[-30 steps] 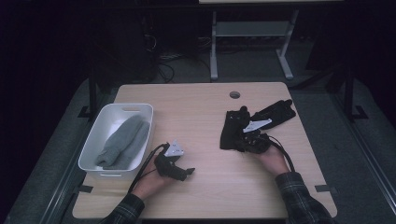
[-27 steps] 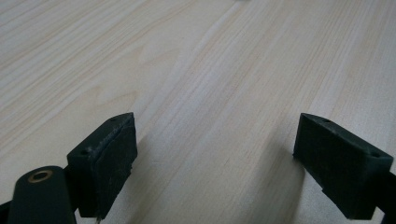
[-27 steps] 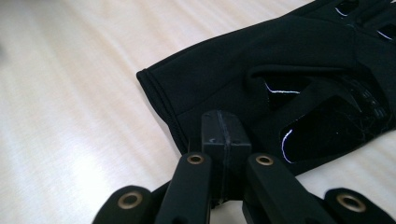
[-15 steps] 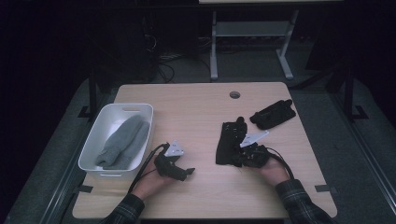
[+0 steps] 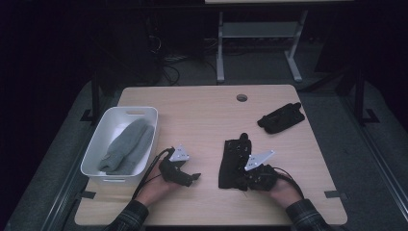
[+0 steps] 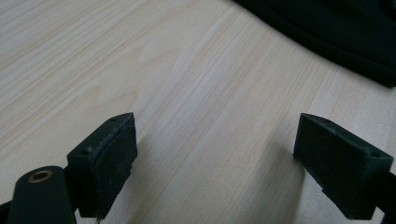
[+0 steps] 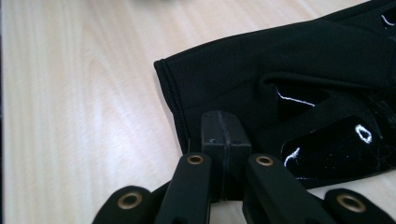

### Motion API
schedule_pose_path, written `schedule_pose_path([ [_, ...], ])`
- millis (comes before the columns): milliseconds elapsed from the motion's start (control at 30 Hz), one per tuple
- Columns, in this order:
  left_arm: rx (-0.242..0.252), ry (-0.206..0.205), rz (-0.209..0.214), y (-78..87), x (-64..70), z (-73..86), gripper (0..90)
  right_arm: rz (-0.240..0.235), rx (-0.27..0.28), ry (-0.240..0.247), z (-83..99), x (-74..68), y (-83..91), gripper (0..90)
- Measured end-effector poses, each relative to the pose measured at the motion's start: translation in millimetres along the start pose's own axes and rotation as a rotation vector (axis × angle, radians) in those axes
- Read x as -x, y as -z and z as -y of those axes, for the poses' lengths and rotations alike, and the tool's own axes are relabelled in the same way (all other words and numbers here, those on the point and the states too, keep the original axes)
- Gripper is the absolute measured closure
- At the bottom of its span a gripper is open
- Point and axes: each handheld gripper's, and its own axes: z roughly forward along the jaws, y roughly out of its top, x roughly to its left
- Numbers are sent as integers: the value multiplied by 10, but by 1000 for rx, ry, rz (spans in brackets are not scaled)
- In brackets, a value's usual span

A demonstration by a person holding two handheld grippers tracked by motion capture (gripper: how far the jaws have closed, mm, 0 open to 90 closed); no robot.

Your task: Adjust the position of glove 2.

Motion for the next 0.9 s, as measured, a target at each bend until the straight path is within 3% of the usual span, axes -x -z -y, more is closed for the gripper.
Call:
schedule_pose_path([
  [100, 5, 5, 0, -3, 3, 1, 124, 23, 45, -3, -36, 16, 70, 900],
  [267, 5, 6, -1, -4, 4, 1, 124, 114, 102, -42, -126, 269, 158, 900],
  [467, 2, 3, -1, -1, 3, 0, 124, 172, 84, -79, -194, 499, 45, 900],
  [567, 3, 5, -3, 0, 7, 2, 124, 177, 45, -82, -198, 564, -64, 900],
  [667, 3, 4, -3, 1, 5, 3, 124, 166, 41, -86, -200, 555, -123, 900],
  [900, 5, 5, -3, 0, 7, 4, 124, 114, 34, -31, -307, 309, -245, 900],
])
